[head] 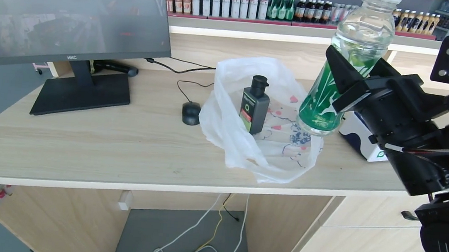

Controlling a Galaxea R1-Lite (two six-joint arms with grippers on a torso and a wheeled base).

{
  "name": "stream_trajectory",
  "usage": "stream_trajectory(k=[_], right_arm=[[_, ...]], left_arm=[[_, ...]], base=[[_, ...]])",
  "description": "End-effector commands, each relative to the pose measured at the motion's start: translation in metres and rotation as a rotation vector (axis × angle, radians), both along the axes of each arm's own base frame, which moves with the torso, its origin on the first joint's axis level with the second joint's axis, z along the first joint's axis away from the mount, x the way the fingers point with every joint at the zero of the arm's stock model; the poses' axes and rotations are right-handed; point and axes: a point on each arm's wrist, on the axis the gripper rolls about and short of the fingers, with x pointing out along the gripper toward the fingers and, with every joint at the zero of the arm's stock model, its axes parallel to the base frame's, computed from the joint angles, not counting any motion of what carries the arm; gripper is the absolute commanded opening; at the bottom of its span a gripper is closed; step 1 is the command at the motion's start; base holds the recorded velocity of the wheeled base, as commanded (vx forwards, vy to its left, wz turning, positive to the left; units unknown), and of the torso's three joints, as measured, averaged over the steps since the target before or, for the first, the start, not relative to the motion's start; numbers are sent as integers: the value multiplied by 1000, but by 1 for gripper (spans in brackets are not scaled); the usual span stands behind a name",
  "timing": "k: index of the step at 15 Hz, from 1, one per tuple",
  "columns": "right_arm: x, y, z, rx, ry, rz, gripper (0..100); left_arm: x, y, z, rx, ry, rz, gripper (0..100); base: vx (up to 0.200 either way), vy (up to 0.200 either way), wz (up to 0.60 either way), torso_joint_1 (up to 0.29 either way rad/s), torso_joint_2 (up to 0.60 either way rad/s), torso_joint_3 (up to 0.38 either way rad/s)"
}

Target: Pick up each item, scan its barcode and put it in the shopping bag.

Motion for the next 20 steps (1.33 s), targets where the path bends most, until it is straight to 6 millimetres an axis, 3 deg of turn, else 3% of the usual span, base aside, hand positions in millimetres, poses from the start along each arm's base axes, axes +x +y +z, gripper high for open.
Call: stream_trajectory(k=[1,4,9,20], right_arm=[[9,0,-4,-6,8,-14,0],[35,0,-1,2,-13,-49,0],[67,15,-16,-10,11,-51,0],[103,21,-50,-46,71,-73,0]], left_arm=[[0,0,0,0,0,0,100],[0,0,0,0,0,0,100],[0,0,0,0,0,0,100],[0,0,0,0,0,0,100]], base=[[0,0,0,0,0,0],[0,0,0,0,0,0],[0,0,0,0,0,0],[0,0,0,0,0,0]])
